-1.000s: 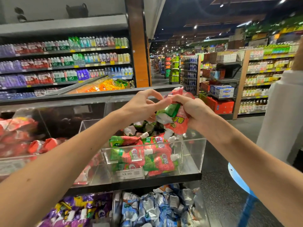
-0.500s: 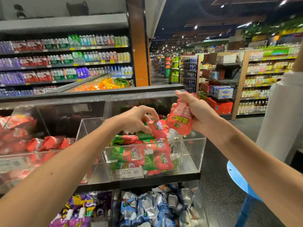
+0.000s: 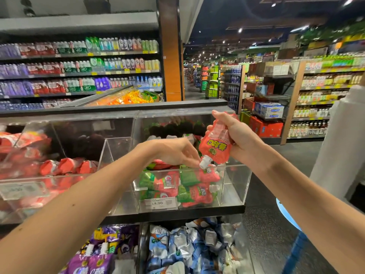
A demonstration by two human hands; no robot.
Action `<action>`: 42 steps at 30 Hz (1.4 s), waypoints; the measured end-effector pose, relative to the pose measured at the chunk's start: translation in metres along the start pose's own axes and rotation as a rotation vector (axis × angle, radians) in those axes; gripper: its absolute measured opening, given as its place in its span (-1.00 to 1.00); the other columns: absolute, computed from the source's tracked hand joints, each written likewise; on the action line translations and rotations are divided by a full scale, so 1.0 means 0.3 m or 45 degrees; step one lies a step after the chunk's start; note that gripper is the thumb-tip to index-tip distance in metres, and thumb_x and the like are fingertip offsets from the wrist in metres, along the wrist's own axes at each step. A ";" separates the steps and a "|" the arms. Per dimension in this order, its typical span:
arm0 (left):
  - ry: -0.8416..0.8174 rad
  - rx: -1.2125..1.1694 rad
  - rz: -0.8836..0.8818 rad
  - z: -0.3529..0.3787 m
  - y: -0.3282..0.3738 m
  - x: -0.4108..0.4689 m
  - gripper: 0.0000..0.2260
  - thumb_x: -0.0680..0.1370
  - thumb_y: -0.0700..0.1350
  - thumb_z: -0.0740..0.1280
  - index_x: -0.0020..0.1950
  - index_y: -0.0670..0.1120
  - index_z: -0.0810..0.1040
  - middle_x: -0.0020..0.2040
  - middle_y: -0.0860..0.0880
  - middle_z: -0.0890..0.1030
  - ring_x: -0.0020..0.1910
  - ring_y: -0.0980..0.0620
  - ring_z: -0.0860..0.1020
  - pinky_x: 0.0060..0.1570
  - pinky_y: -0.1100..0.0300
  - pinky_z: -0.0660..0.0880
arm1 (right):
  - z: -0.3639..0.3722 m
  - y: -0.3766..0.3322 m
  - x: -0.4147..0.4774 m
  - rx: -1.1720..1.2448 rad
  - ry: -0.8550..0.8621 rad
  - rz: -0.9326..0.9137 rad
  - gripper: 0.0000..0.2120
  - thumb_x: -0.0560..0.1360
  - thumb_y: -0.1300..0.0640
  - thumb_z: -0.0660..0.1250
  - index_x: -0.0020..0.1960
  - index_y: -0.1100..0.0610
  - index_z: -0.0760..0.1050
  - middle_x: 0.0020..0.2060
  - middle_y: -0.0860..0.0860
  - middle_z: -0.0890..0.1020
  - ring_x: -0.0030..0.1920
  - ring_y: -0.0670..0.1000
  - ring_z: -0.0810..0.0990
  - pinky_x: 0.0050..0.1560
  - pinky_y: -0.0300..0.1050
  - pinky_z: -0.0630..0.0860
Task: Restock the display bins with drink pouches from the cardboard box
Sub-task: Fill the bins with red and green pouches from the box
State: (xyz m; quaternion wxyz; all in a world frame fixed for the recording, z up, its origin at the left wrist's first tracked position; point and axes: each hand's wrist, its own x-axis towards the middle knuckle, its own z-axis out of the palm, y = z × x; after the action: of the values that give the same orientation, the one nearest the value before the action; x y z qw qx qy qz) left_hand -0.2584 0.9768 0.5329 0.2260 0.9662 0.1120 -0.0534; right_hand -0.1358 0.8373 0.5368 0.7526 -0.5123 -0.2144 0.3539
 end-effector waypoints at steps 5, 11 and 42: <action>0.478 -0.546 0.066 -0.042 -0.012 -0.175 -0.71 0.64 0.05 0.25 0.10 -0.10 0.67 -0.06 -0.14 0.67 -0.25 0.07 0.58 -0.24 0.14 0.61 | 0.084 0.039 -0.076 0.032 -0.083 -0.141 -0.73 0.47 0.07 0.49 0.06 0.20 0.55 -0.12 0.12 0.67 -0.19 0.04 0.67 -0.07 0.00 0.65; 0.694 -0.602 0.229 0.002 -0.046 -0.463 -0.55 0.39 -0.04 0.58 0.24 0.04 0.55 0.03 0.03 0.62 -0.27 0.12 0.56 -0.21 0.25 0.56 | 0.323 0.142 -0.256 -0.280 -0.261 -0.509 -0.67 0.38 -0.01 0.48 0.05 0.16 0.64 -0.10 0.11 0.73 -0.11 0.09 0.72 -0.07 0.01 0.65; 1.060 0.273 -0.410 -0.243 -0.679 -0.824 -0.87 0.51 -0.06 0.48 0.04 0.02 0.65 -0.08 0.06 0.67 -0.11 0.11 0.60 -0.09 0.24 0.45 | 1.054 0.482 0.052 -1.140 -0.315 -0.624 -0.77 0.44 0.06 0.54 0.07 0.09 0.72 -0.03 0.01 0.73 0.02 -0.11 0.64 0.10 -0.19 0.53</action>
State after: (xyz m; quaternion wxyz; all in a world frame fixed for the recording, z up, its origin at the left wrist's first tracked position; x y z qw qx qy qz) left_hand -0.5431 1.1397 0.5495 0.0492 0.8937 0.3358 0.2935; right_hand -0.3875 1.0773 0.5239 0.4897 -0.6729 -0.5455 0.0991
